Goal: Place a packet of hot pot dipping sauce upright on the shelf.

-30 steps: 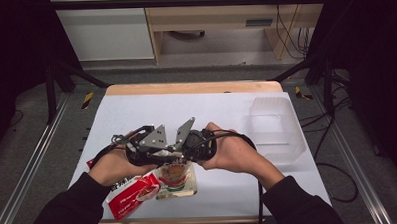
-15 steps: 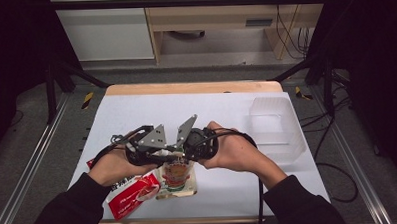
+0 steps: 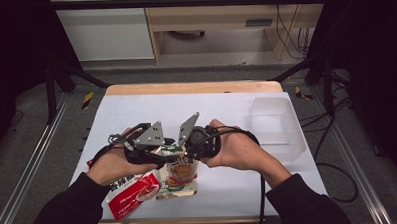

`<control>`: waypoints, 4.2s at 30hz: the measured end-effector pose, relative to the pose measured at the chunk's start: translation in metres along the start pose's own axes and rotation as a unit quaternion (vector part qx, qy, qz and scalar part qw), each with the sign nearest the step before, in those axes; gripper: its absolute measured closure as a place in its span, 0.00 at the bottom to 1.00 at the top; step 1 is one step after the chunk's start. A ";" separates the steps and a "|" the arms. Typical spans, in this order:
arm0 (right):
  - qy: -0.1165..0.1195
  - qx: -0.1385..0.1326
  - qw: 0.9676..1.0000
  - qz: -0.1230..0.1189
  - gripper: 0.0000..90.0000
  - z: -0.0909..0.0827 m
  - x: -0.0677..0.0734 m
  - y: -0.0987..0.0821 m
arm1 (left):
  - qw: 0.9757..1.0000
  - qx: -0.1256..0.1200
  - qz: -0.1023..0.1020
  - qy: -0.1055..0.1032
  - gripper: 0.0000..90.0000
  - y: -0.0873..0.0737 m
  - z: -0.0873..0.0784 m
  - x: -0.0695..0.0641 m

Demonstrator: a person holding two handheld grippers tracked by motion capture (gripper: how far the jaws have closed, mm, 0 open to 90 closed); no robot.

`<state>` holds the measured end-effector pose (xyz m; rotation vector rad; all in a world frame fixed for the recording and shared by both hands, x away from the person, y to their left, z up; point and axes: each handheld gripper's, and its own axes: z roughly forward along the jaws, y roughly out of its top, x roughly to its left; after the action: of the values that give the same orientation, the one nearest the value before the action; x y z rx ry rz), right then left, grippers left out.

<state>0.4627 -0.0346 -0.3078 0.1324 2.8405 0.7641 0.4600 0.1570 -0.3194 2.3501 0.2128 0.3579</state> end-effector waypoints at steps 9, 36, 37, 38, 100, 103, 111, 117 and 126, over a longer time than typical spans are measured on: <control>-0.002 0.005 1.000 -0.002 1.00 -0.003 -0.001 -0.001 | 1.000 -0.011 -0.003 0.006 0.41 0.000 -0.002 0.001; -0.013 0.018 1.000 0.007 1.00 -0.021 -0.007 -0.013 | 0.998 -0.052 -0.027 0.010 0.14 0.002 -0.010 0.000; -0.013 0.018 1.000 0.006 1.00 -0.021 -0.008 -0.013 | 0.998 -0.051 -0.027 0.013 0.13 0.001 -0.010 0.000; -0.016 0.020 1.000 0.007 1.00 -0.024 -0.009 -0.015 | 0.998 -0.049 -0.026 0.013 0.13 0.001 -0.011 0.001; -0.158 0.026 0.976 0.147 1.00 -0.161 -0.060 -0.179 | 0.996 0.004 -0.093 0.015 0.11 -0.073 0.001 0.004; -0.157 0.027 0.976 0.150 1.00 -0.158 -0.061 -0.183 | 0.996 0.006 -0.093 0.014 0.11 -0.074 0.002 0.004; -0.151 0.025 0.975 0.159 1.00 -0.151 -0.061 -0.190 | 0.995 0.011 -0.094 0.014 0.11 -0.076 0.002 0.006; -0.143 0.024 0.976 0.163 1.00 -0.146 -0.059 -0.194 | 0.995 0.010 -0.097 0.013 0.11 -0.077 0.003 0.006; -0.134 0.028 0.976 0.168 1.00 -0.133 -0.058 -0.202 | 0.995 0.016 -0.093 0.013 0.11 -0.076 0.005 0.006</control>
<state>0.4838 -0.2819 -0.2873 0.6839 2.6098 0.6673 0.4636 0.2101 -0.3746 2.3352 0.4504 0.2950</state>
